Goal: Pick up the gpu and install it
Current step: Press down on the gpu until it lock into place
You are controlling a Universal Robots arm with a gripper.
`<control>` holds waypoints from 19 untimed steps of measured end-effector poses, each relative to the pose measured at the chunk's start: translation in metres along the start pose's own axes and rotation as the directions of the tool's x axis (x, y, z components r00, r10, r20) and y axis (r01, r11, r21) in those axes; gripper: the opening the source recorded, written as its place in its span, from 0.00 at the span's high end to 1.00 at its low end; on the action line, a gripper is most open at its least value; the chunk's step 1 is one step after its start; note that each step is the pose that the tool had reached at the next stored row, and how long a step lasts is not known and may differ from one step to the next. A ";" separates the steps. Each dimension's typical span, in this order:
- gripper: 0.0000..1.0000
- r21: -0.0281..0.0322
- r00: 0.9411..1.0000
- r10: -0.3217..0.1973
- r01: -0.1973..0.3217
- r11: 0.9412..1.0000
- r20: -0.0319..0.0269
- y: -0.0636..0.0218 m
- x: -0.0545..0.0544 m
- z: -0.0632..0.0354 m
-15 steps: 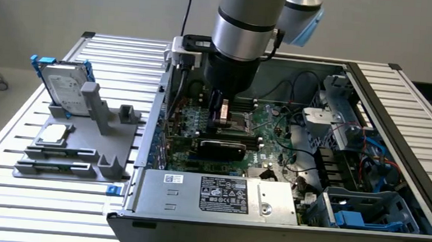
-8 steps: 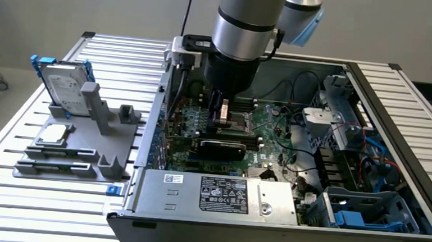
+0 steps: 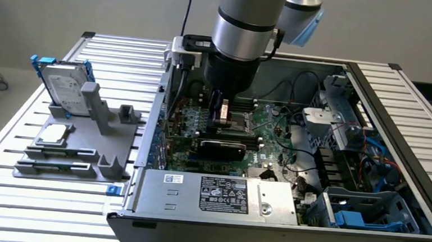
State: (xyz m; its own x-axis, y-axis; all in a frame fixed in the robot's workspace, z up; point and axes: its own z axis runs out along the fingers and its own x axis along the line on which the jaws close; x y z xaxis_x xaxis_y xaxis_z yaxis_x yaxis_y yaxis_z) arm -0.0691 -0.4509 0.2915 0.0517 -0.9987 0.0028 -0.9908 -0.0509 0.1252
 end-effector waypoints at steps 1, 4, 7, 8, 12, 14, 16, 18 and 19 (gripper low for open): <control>0.89 0.000 1.000 0.000 0.000 1.000 0.000 0.0000 0.000 0.0000; 0.89 0.003 1.000 0.000 0.000 1.000 0.000 0.0007 0.000 0.0004; 0.89 0.014 1.000 0.000 0.000 1.000 -0.001 0.0024 0.000 0.0050; 0.89 0.017 1.000 0.000 0.000 1.000 -0.001 0.0032 0.000 0.0068; 0.89 0.029 1.000 0.000 0.000 1.000 -0.002 0.0086 -0.001 0.0145; 0.89 0.036 1.000 0.000 0.000 0.999 -0.002 0.0105 -0.001 0.0176; 0.89 0.040 1.000 0.001 0.000 0.999 -0.002 0.0111 -0.001 0.0197; 0.89 0.044 1.000 0.000 0.000 0.999 -0.002 0.0113 -0.001 0.0213; 0.89 0.045 1.000 0.001 0.000 0.999 -0.002 0.0114 -0.001 0.0220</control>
State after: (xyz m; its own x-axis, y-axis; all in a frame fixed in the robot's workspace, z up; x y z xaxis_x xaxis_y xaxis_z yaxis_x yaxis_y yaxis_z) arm -0.0833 -0.4502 0.2711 0.0515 -0.9987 0.0053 -0.9955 -0.0509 0.0800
